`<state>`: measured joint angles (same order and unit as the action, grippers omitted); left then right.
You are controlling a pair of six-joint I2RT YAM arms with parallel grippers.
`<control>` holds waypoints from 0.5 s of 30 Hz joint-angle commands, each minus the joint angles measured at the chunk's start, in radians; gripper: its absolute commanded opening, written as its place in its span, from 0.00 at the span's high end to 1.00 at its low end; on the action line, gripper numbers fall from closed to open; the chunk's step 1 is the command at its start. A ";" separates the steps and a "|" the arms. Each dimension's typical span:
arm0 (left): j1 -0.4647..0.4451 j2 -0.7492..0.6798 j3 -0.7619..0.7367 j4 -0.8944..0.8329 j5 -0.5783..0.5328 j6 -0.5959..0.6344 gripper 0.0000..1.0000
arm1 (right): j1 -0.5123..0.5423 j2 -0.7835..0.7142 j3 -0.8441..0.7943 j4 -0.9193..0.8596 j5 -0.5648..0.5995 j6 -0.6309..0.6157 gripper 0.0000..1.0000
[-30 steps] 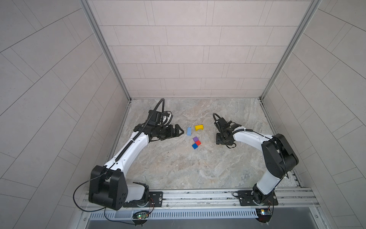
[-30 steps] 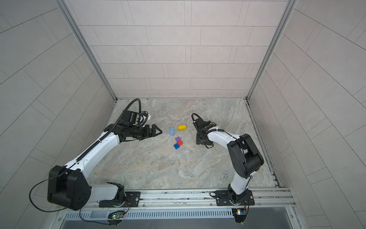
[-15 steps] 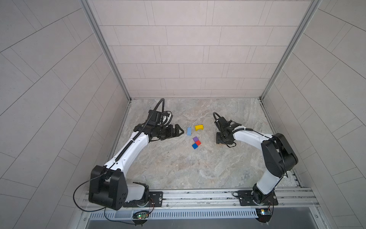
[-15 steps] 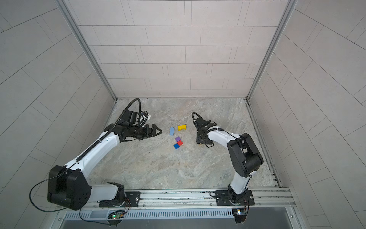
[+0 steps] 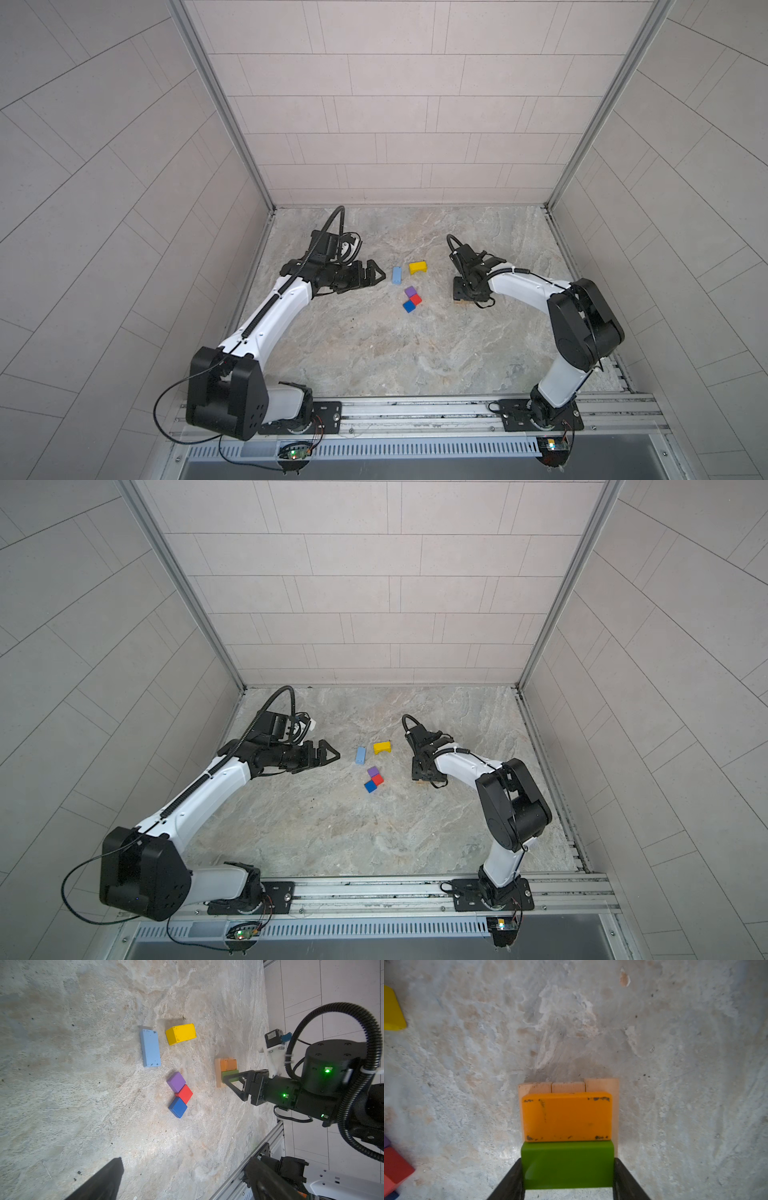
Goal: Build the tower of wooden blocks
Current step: 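Lower the green block beside the orange block on the wood blocks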
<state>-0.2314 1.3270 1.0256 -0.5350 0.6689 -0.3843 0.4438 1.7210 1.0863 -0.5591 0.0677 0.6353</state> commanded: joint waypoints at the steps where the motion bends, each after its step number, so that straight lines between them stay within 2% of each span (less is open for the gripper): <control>1: 0.006 -0.023 -0.014 0.006 0.005 0.006 0.00 | -0.004 0.013 0.014 -0.025 0.027 -0.003 0.58; 15: 0.007 -0.025 -0.014 0.007 0.005 0.006 0.00 | -0.004 0.018 0.007 -0.015 0.023 0.000 0.54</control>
<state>-0.2310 1.3270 1.0210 -0.5327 0.6689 -0.3843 0.4438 1.7241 1.0863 -0.5610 0.0719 0.6323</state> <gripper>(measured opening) 0.998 0.579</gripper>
